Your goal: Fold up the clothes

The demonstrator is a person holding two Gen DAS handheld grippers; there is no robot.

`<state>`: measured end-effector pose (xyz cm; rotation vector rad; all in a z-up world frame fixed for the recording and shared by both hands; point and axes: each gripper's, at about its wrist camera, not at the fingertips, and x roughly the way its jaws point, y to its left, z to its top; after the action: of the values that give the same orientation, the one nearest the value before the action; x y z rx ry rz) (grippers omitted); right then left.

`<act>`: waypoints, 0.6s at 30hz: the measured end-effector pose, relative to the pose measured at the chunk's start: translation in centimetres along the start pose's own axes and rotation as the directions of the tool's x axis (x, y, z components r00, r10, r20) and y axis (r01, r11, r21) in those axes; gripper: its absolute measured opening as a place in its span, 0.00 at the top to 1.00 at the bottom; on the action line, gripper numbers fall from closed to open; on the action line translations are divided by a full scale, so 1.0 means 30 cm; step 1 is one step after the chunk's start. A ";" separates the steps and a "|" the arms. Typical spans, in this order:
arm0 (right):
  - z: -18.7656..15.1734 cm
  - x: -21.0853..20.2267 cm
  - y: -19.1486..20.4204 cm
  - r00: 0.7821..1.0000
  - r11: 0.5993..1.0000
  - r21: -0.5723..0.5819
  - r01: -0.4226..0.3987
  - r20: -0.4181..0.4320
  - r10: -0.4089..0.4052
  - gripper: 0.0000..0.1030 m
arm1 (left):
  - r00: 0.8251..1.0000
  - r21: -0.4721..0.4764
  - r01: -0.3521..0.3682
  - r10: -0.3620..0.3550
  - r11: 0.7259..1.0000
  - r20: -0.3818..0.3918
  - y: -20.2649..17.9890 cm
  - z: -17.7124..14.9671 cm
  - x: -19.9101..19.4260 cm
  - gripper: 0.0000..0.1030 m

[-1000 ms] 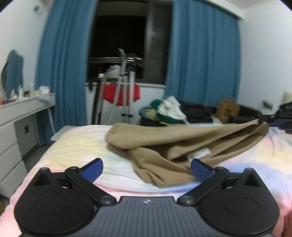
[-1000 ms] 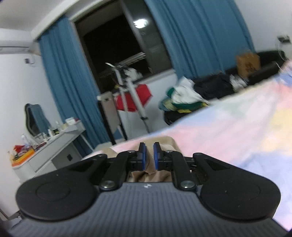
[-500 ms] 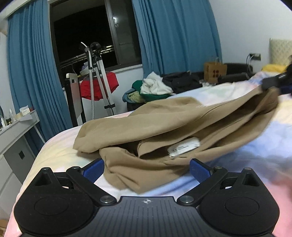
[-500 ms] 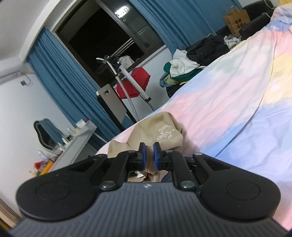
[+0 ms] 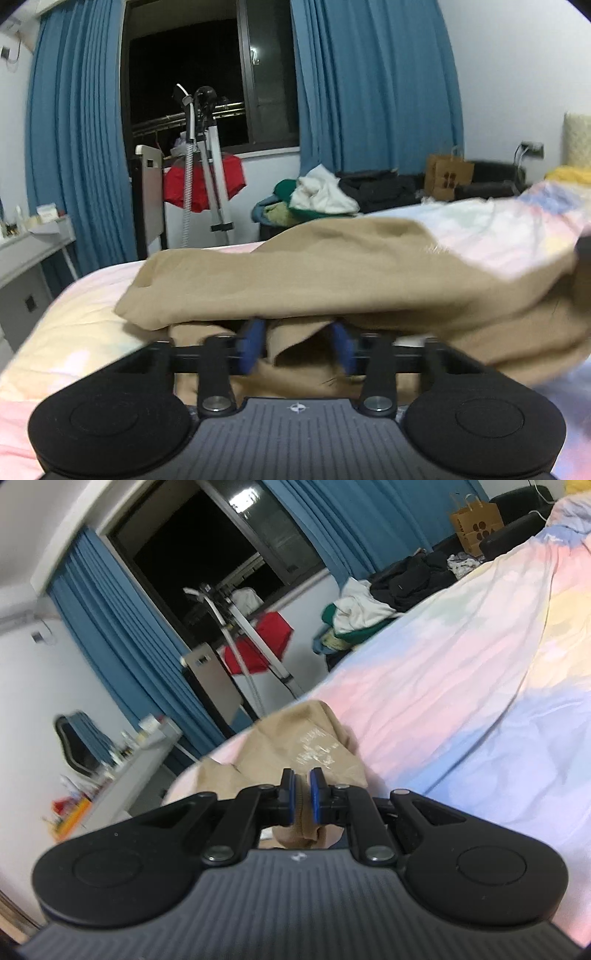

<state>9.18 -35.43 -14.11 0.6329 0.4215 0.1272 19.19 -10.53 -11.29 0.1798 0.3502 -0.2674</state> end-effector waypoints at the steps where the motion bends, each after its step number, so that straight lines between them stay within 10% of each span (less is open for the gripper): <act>1: -0.006 0.012 0.000 1.000 1.000 -0.005 0.018 -0.009 -0.019 0.88 | 1.000 -0.004 0.001 -0.001 1.000 0.007 -0.001 0.007 -0.003 0.87; 12: -0.029 0.041 0.014 0.987 0.986 -0.051 0.160 -0.007 -0.160 0.87 | 0.988 -0.159 0.079 -0.056 0.984 0.144 0.100 0.126 -0.319 0.99; 18: -0.047 0.039 0.023 0.986 0.985 -0.077 0.155 -0.054 -0.160 0.86 | 0.995 -0.178 0.081 -0.068 0.981 0.078 0.149 0.110 -0.470 1.00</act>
<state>9.65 -33.81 -15.11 0.5229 0.5215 0.0109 8.74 -3.82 -2.59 -0.0215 0.3089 -0.3137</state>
